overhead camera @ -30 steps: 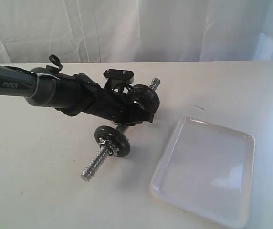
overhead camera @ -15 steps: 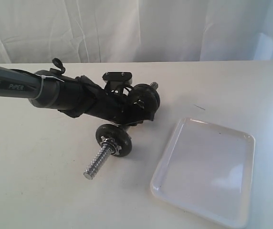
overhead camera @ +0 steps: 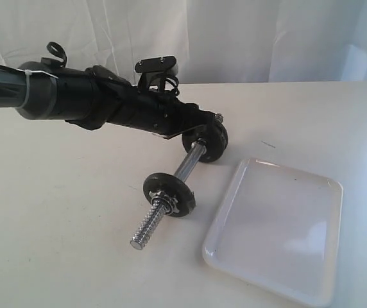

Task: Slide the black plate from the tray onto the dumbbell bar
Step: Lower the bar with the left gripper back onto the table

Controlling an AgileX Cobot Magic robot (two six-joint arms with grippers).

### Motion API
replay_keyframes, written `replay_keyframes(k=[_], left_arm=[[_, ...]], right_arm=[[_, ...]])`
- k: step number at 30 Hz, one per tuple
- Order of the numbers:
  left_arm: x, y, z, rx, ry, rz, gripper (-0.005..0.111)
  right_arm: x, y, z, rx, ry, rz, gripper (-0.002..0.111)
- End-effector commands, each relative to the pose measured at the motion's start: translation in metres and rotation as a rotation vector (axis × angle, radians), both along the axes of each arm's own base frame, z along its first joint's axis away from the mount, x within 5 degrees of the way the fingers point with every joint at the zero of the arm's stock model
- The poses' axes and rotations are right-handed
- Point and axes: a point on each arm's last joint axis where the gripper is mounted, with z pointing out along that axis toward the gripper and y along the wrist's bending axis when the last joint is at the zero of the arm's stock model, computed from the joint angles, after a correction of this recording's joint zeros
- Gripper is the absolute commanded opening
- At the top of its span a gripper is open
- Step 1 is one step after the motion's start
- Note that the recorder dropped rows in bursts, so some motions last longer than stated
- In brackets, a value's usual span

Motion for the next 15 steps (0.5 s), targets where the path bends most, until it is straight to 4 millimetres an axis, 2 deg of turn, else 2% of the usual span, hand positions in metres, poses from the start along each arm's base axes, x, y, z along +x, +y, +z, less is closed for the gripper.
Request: replay_keyframes(k=[1, 3, 7, 11, 15], left_arm=[[-0.001, 0.000, 0.001, 0.000, -0.001, -0.008, 0.049], [0.000, 0.001, 0.001, 0.017, -0.025, -0.002, 0.038], [0.003, 0.002, 0.002, 0.020, -0.043, 0.023, 0.001], [0.004, 0.003, -0.007, 0.033, -0.020, 0.010, 0.000], [0.007, 0.006, -0.030, 0.047, 0.078, -0.030, 0.000]], right_arm=[[-0.001, -0.001, 0.000, -0.007, -0.003, -0.002, 0.000], [-0.001, -0.001, -0.001, -0.008, 0.001, -0.001, 0.000], [-0.002, -0.001, -0.001, -0.010, 0.003, 0.001, 0.000], [-0.002, -0.001, -0.001, -0.011, 0.002, 0.002, 0.000], [-0.002, -0.001, -0.001, -0.011, 0.002, 0.002, 0.000]])
